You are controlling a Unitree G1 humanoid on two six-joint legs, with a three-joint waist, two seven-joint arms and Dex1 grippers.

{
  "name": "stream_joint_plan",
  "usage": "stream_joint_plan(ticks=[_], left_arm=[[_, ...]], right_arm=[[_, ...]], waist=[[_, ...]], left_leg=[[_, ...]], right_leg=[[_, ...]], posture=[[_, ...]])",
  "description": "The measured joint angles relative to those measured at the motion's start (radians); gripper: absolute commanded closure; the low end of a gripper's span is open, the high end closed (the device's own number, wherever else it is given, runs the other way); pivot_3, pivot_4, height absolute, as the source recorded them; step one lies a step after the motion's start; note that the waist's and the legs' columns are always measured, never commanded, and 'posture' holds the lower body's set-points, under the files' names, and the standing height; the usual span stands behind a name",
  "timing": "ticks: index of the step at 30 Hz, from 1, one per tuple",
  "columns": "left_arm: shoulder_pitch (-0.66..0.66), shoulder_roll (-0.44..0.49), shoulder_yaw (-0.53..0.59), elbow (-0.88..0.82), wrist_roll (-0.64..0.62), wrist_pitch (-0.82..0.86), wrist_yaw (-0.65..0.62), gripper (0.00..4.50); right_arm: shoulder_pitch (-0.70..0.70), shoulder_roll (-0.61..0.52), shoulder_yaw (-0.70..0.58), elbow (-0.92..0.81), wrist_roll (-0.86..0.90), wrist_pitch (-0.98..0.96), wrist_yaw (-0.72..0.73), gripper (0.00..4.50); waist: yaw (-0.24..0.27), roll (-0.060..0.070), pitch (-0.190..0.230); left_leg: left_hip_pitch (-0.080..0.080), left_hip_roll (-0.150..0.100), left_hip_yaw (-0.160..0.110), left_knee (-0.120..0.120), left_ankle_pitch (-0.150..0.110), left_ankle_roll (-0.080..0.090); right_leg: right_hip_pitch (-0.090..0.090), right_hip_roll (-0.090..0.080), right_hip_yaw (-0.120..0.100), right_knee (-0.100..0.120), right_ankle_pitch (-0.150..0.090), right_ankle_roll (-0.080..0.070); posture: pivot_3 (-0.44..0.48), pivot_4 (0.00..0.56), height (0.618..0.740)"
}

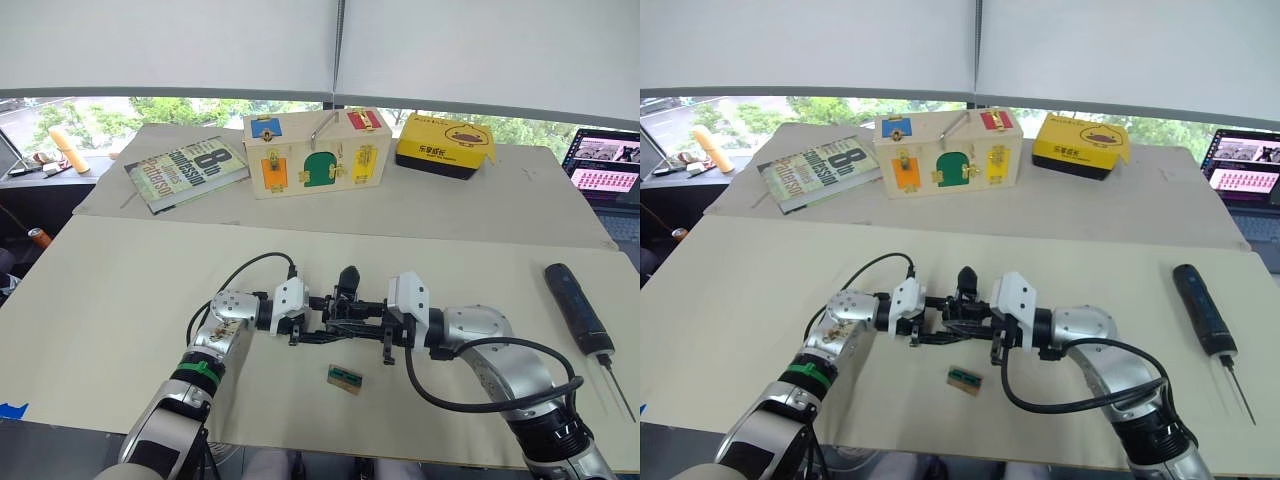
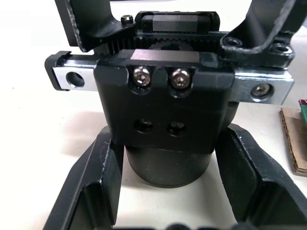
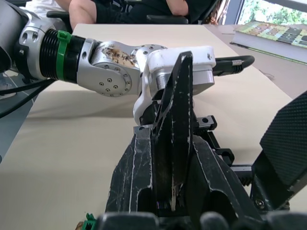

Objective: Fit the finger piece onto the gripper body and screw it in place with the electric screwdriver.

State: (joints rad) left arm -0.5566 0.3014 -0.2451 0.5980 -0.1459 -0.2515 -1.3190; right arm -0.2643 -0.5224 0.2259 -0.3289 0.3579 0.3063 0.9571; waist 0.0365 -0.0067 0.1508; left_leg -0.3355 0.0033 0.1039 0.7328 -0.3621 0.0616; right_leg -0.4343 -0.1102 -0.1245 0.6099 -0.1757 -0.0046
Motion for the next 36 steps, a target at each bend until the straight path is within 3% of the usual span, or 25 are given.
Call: stream_joint_plan(ticks=[18,36], left_arm=[[0.010,0.006,-0.019,-0.016,0.000,0.012,0.015,2.22],[0.029,0.026,-0.016,-0.038,0.000,0.039,0.036,2.22]], right_arm=[[-0.004,-0.019,0.005,0.034,0.049,0.080,0.030,4.09],[-0.102,-0.023,0.061,0.078,0.034,0.120,0.035,4.09]], waist=[[-0.004,0.000,-0.011],[-0.024,0.002,-0.024]], left_leg=[[0.001,0.001,-0.011,-0.001,-0.001,0.001],[0.003,0.005,-0.012,-0.002,-0.001,0.001]], right_leg=[[0.008,-0.002,-0.003,-0.007,-0.001,0.000],[0.011,-0.004,-0.003,-0.012,0.000,-0.001]], posture=[[0.000,0.150,0.740],[0.000,0.150,0.740]])
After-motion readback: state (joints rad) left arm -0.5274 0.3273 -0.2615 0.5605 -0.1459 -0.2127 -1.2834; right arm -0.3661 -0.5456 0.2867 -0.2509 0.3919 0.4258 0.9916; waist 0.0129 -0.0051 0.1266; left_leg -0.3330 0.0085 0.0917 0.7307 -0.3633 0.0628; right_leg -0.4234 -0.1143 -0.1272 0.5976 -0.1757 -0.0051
